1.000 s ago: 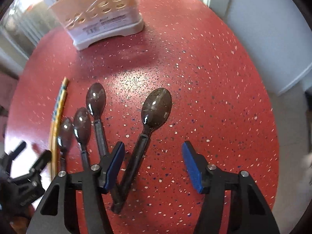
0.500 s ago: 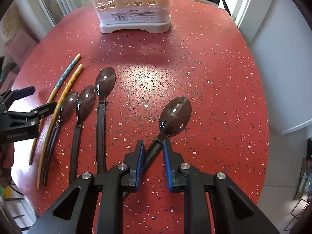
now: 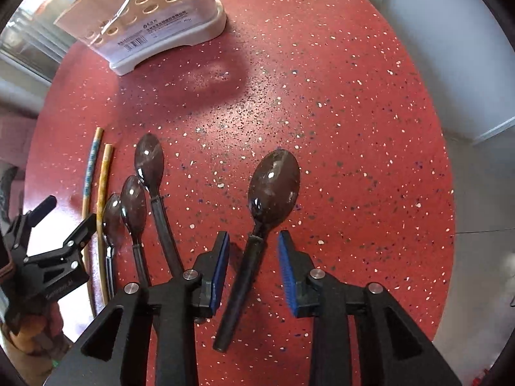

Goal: Organize utensils
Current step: 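Grasp a dark brown spoon by its handle with the right tool while the left tool grasps a blue-patterned chopstick, then carry the spoon and chopstick up over the beige holder with both tools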

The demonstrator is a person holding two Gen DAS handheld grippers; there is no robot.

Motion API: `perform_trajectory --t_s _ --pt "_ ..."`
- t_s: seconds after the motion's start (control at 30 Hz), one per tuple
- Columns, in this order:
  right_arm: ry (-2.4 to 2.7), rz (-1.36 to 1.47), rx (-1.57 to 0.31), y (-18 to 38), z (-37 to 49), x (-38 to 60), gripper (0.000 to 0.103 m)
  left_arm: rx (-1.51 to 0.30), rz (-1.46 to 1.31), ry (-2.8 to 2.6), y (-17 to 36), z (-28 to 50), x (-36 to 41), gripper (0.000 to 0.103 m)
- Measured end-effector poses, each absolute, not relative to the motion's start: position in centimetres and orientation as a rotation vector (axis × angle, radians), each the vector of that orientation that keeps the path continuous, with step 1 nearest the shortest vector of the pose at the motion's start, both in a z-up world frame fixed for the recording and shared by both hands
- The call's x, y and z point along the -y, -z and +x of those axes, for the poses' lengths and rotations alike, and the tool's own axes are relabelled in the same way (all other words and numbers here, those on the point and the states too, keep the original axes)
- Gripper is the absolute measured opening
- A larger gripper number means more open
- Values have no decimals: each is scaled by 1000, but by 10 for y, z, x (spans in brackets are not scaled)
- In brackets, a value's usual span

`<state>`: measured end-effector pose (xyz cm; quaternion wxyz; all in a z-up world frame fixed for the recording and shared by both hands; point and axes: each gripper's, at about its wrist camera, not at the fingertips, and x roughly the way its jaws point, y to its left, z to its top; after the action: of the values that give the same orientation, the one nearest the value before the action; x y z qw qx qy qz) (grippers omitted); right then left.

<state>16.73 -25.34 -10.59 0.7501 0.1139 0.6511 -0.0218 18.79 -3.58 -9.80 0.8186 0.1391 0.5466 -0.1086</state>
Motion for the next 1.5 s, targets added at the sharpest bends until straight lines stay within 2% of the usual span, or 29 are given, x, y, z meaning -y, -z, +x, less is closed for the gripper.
perform_trajectory --t_s 0.17,0.27,0.33,0.43,0.47,0.57,0.63,0.87,1.23,1.5 --pt "68 17 -1381 106 167 220 37 -1174 337 248 96 192 46 103" --pt "46 4 -1364 108 166 216 33 -1211 292 282 94 197 48 103" --pt "26 16 -1370 109 166 219 30 -1233 262 327 92 197 49 91" --pt "-8 7 -1375 107 161 224 16 -1249 242 344 89 202 46 83" --pt "-18 -4 -1373 107 160 224 16 -1251 243 351 88 201 48 81" --pt "-44 -20 -1348 106 156 226 15 -1253 258 374 83 197 59 64" --pt "-58 -19 -1335 104 142 227 15 -1251 270 396 80 192 69 36" --pt "-135 54 -1270 99 114 243 12 -1121 220 371 70 160 68 36" --pt "-256 169 -1083 59 86 268 12 -856 62 330 14 112 40 36" --pt "-338 242 -941 34 73 283 12 -777 -23 299 -7 104 23 36"
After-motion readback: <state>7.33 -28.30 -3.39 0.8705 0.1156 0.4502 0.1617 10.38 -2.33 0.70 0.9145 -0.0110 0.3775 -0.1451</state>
